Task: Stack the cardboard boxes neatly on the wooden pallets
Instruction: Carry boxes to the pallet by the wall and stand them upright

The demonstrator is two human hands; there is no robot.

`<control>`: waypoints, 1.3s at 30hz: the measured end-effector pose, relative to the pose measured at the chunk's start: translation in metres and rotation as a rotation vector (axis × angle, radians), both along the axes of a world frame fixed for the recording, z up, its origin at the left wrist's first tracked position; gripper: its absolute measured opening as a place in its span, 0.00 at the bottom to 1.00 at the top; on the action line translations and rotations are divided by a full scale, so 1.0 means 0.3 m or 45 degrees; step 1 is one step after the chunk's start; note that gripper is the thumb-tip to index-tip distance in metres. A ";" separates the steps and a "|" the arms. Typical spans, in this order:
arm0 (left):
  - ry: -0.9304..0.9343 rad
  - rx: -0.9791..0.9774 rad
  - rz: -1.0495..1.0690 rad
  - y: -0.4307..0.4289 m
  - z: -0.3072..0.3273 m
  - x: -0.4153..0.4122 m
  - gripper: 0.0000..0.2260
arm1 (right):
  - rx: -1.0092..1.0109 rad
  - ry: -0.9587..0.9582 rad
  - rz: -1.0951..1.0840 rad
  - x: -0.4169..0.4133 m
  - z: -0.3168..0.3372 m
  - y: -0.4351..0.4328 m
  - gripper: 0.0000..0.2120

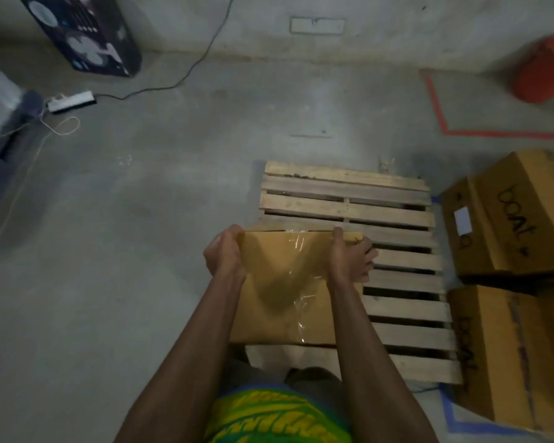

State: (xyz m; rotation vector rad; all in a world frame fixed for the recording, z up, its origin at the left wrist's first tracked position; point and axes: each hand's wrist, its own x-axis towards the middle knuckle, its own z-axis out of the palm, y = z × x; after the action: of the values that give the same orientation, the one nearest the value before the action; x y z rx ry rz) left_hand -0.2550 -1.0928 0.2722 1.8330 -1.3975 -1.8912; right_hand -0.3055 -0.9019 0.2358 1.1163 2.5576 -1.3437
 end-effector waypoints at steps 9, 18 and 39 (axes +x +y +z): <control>0.095 0.207 -0.099 -0.329 -0.135 -0.669 0.08 | 0.072 0.078 -0.160 -0.634 -0.055 -0.284 0.39; 0.113 0.204 -0.340 -0.319 -0.340 -0.970 0.11 | -0.116 -0.032 -0.292 -0.895 -0.278 -0.203 0.33; -0.311 0.599 -0.258 -0.104 -1.339 -0.534 0.17 | -0.063 -0.815 0.014 -0.486 -1.396 0.040 0.47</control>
State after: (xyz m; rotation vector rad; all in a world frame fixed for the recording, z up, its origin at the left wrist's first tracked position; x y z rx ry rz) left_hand -0.4153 -1.1240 -0.1296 2.2757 -1.3323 -2.3227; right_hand -0.4513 -0.8899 -0.1831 1.2614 2.0466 -0.8483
